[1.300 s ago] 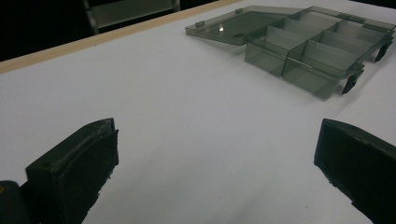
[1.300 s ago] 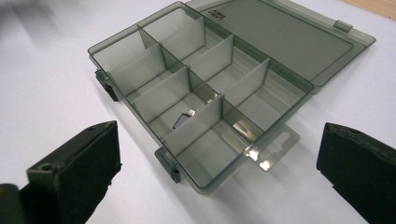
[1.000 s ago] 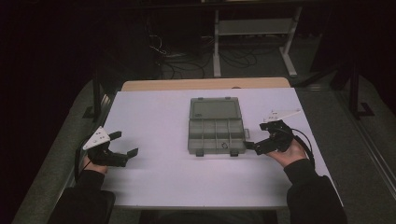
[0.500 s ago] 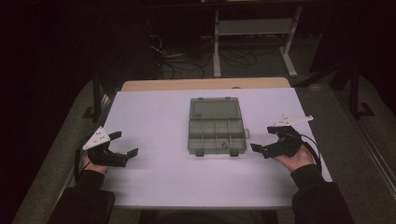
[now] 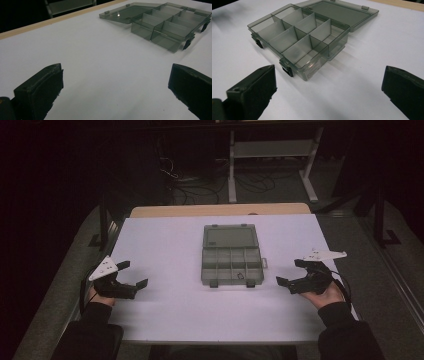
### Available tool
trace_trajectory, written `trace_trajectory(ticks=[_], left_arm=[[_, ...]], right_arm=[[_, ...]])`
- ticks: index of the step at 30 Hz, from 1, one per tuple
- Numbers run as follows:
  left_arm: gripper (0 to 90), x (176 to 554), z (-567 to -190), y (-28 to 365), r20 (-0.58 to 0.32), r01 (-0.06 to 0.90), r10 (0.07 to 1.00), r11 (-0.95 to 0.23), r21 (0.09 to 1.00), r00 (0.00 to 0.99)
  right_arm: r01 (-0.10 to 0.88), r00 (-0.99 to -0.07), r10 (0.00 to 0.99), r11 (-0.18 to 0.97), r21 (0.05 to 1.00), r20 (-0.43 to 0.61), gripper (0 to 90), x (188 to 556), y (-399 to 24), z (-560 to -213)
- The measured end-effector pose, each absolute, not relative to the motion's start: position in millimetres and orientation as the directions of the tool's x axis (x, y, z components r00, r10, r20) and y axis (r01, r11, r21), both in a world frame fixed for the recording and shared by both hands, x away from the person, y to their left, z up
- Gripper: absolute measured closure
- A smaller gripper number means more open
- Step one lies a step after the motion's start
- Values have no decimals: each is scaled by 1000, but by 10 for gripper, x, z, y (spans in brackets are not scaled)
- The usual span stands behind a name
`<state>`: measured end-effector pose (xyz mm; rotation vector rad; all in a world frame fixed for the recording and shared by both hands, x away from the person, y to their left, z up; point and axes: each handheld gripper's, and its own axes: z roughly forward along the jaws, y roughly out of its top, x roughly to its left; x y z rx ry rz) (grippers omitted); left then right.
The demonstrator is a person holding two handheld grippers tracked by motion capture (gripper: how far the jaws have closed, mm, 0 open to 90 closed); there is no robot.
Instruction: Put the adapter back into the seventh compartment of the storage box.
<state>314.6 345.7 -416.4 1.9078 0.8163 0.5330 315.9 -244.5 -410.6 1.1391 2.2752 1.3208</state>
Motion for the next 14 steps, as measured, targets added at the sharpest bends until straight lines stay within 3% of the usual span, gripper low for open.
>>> trace_trajectory(ticks=[14], left_arm=[[0,3145,-4167,3454,19,318,732,-319,893,681]], right_arm=[[509,-636,756,260,820,155,0,3066,-2533,-4229]])
